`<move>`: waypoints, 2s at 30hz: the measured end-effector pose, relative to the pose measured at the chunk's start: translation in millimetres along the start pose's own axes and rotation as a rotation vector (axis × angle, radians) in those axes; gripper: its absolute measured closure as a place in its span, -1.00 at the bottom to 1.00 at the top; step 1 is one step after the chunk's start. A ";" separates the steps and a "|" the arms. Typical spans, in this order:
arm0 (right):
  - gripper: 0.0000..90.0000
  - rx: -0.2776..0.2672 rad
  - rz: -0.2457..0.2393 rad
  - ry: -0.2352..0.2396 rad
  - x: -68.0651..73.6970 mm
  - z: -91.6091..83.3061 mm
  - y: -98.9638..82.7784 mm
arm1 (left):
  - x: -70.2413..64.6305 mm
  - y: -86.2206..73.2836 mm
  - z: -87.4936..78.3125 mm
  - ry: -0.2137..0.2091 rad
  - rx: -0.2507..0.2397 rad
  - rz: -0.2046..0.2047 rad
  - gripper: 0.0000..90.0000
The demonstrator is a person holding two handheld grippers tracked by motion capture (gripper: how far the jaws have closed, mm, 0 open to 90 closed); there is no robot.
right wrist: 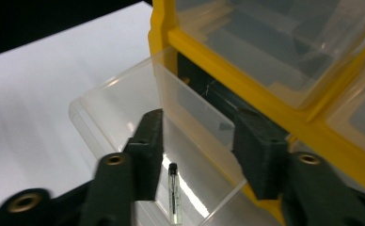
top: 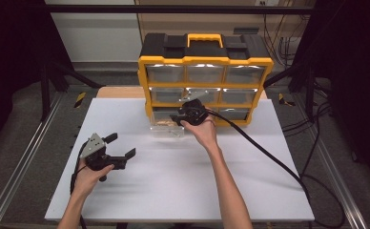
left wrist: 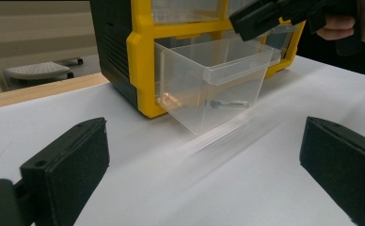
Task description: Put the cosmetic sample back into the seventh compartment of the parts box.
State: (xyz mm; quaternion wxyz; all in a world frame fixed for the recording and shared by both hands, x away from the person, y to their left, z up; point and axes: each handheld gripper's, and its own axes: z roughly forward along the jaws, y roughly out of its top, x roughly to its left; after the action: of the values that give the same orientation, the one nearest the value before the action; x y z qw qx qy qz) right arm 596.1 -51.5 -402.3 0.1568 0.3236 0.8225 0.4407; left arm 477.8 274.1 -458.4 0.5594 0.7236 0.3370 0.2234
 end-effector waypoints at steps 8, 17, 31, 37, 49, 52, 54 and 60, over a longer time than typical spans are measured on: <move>-0.38 -0.092 0.043 -0.031 -3.4 -17.2 0.4 | 0.2 -0.4 0.5 0.000 0.003 -0.001 -0.96; -0.75 -0.126 0.096 -0.046 -6.4 -34.7 -3.3 | 0.3 -0.5 0.5 0.000 0.004 -0.001 -0.96; -0.93 -0.180 0.084 -0.028 -4.1 -60.7 -14.9 | 0.8 -0.6 0.0 0.000 0.002 -0.005 -0.96; -0.97 -0.194 0.075 -0.017 -4.3 -69.7 -20.6 | 0.7 -0.5 0.0 -0.001 0.002 -0.004 -0.96; -0.99 -0.230 0.076 -0.023 -7.9 -88.7 -38.8 | 0.4 -0.7 0.4 -0.001 0.005 -0.002 -0.96; -0.98 -0.242 0.089 -0.019 -9.7 -93.9 -45.1 | 0.7 -0.7 0.3 -0.001 0.004 -0.004 -0.96; -0.99 -0.238 0.088 -0.029 -10.7 -96.2 -48.6 | 0.7 -0.8 0.4 -0.001 0.005 -0.004 -0.96; -0.98 -0.245 0.096 -0.027 -12.6 -101.0 -58.1 | 0.5 -0.7 0.5 -0.002 0.005 -0.003 -0.96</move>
State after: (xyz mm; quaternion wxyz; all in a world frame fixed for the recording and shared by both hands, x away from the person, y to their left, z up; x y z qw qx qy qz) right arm 527.7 -146.2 -393.8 0.1851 0.3471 0.7437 0.5405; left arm 478.3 274.2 -459.3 0.5583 0.7246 0.3381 0.2213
